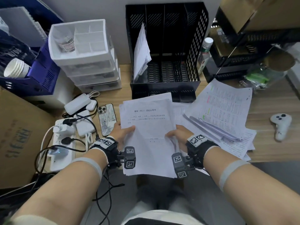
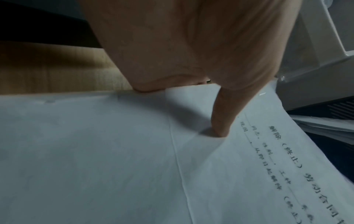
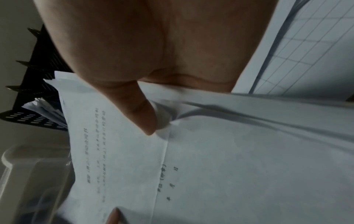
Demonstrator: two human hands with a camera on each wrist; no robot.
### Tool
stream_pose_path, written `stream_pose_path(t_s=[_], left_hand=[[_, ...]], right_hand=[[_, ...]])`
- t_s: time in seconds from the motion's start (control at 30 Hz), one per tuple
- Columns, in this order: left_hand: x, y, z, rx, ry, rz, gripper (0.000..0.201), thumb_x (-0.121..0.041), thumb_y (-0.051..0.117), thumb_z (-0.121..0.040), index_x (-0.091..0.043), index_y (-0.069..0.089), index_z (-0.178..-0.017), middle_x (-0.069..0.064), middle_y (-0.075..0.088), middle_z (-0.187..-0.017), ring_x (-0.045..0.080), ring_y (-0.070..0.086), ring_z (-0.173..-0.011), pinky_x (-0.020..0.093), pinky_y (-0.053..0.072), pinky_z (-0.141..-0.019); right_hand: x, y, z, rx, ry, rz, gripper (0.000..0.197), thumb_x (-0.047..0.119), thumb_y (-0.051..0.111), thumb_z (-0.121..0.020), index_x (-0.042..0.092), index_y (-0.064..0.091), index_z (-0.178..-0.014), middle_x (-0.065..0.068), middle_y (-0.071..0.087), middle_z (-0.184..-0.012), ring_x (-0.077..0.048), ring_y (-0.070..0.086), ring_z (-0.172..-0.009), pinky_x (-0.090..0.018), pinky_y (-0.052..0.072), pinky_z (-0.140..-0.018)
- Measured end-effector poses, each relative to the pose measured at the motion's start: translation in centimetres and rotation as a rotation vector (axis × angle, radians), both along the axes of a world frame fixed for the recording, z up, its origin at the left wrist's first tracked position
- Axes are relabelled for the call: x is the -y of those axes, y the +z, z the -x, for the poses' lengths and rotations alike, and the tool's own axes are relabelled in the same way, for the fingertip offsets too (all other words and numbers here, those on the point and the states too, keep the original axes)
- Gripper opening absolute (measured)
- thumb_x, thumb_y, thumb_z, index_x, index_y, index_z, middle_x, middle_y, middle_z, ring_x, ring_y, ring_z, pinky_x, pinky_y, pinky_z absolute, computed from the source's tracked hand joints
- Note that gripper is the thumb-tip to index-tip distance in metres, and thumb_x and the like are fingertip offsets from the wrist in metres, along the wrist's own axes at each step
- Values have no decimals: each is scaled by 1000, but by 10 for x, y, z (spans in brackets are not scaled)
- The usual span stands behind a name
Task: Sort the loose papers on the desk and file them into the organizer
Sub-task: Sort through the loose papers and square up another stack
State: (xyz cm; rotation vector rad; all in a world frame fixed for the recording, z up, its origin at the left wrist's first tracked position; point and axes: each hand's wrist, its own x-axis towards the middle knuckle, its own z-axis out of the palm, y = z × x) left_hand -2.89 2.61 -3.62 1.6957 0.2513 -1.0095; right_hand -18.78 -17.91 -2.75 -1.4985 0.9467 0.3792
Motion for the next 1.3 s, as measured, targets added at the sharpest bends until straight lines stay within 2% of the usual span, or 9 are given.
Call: stream_pose_path(t_s=[0.1,0.3,0.43,0.53,0.7,0.9,1.03,1.17,1.3], left_hand=[[5,0,3,28,-100,-37,33,-15,69,-92,-7,63,-123,15,74,-112,38,72,-100,59,55,-94],[19,-15,5,212,-179,-122,10,-30,71,-81,-25,74,-89,10,78,-106,34,74,-97,54,58,-92],[32,-16,12,253,-201,-142,14,-32,71,-81,-30,72,-95,6,77,-108,30,74,-98,53,58,-93],[41,-22,13,299,-188,-196,19,-36,69,-79,-30,69,-97,5,76,-111,30,72,-101,52,56,-96],[72,-17,16,424,-62,-471,49,-15,69,-86,-6,46,-129,11,60,-118,34,60,-107,38,48,-89],[128,-7,22,507,-89,-521,36,-13,70,-82,-14,46,-108,17,54,-130,38,50,-124,41,41,-99],[174,-9,39,232,-267,-142,17,-12,67,-92,-11,56,-105,23,67,-113,27,68,-83,34,54,-76],[212,-18,67,51,-344,-41,52,-16,66,-94,-5,44,-140,17,60,-112,29,65,-90,44,58,-91],[236,-28,79,22,-303,-55,57,-19,61,-97,-8,35,-146,15,58,-82,15,51,-49,26,45,-46]], right_hand=[[12,-5,10,46,-17,33,21,7,61,-82,19,66,-98,-6,70,-112,-30,65,-106,-43,49,-98],[86,-9,60,-344,114,1000,50,15,59,-78,27,51,-125,-11,40,-132,-32,38,-125,-42,41,-98],[127,-15,80,-551,287,852,66,18,58,-81,35,34,-140,-7,25,-153,-32,24,-141,-49,32,-109],[139,-17,82,-483,343,821,40,12,49,-82,26,51,-119,-11,55,-126,-35,54,-111,-44,48,-96],[156,-5,87,-342,35,882,26,15,40,-95,18,62,-108,-19,66,-109,-38,63,-94,-32,46,-73],[185,19,105,-152,-267,963,15,14,40,-96,11,54,-92,-23,63,-84,-35,54,-71,-32,41,-62],[183,16,117,-44,-142,887,17,21,49,-95,22,66,-95,-10,68,-87,-32,62,-84,-32,47,-74],[162,-8,118,-71,126,702,26,28,57,-93,32,69,-117,5,63,-131,-19,62,-115,-28,49,-95],[154,-32,122,-356,408,715,59,39,57,-88,39,35,-142,-3,23,-160,-27,19,-148,-51,27,-116]])
